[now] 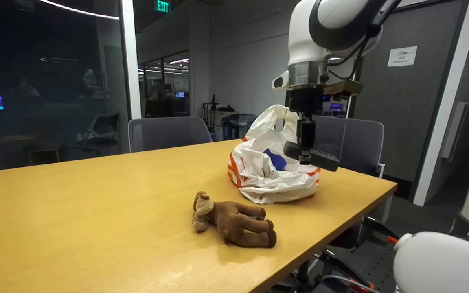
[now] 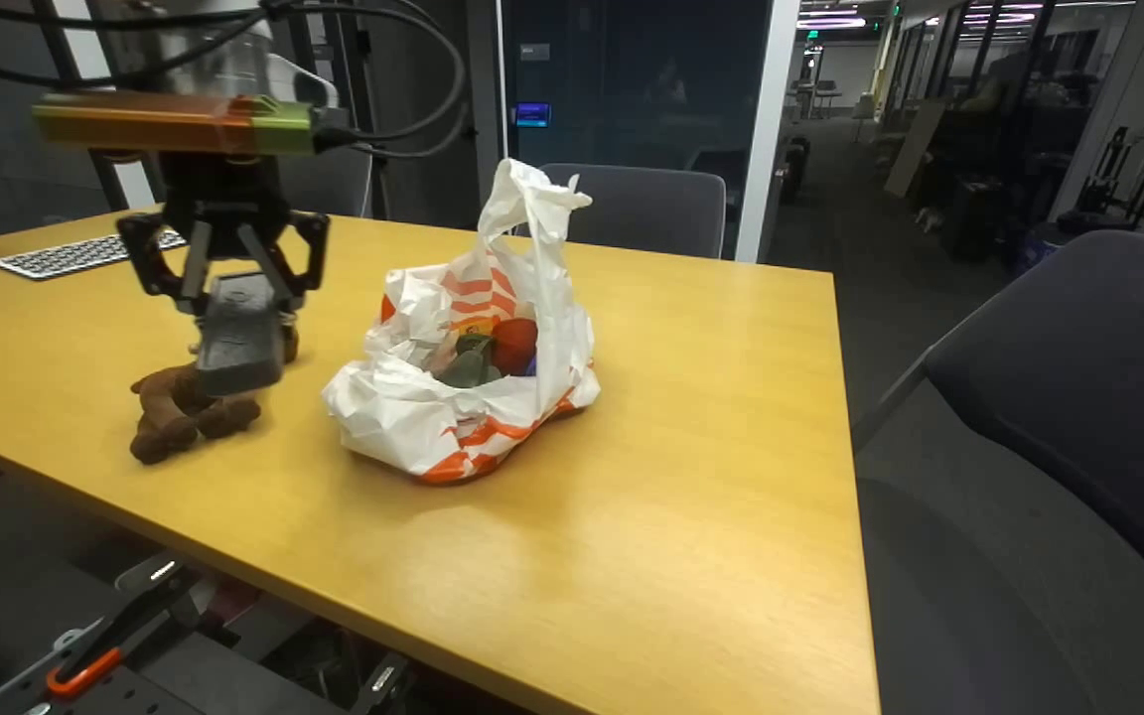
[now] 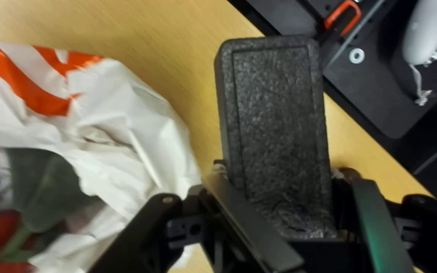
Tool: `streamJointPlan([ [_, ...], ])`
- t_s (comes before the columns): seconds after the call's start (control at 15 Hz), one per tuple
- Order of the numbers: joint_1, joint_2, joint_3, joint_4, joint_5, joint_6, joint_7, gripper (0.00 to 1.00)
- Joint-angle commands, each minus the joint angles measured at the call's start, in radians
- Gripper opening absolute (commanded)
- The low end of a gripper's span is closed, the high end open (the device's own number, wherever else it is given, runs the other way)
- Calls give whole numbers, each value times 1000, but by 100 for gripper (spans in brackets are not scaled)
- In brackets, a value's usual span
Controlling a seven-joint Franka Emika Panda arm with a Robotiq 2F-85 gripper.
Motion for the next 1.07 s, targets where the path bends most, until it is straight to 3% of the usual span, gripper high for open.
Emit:
streamJointPlan([
  [0.0, 149, -9, 76, 2, 129, 34, 16, 33],
  [0.33, 261, 159, 207, 12, 204, 331, 94, 33],
  [0.53, 237, 275, 294, 32, 87, 549, 185, 33],
  [0.6, 192, 305, 337, 31, -33, 626, 248, 33],
  [0.67, 89, 313, 430, 27, -117, 661, 281, 33],
  [0.87, -125, 252, 584, 46, -378, 606, 386, 33],
  [1.0, -225, 238, 638, 88, -553, 593, 480, 33],
])
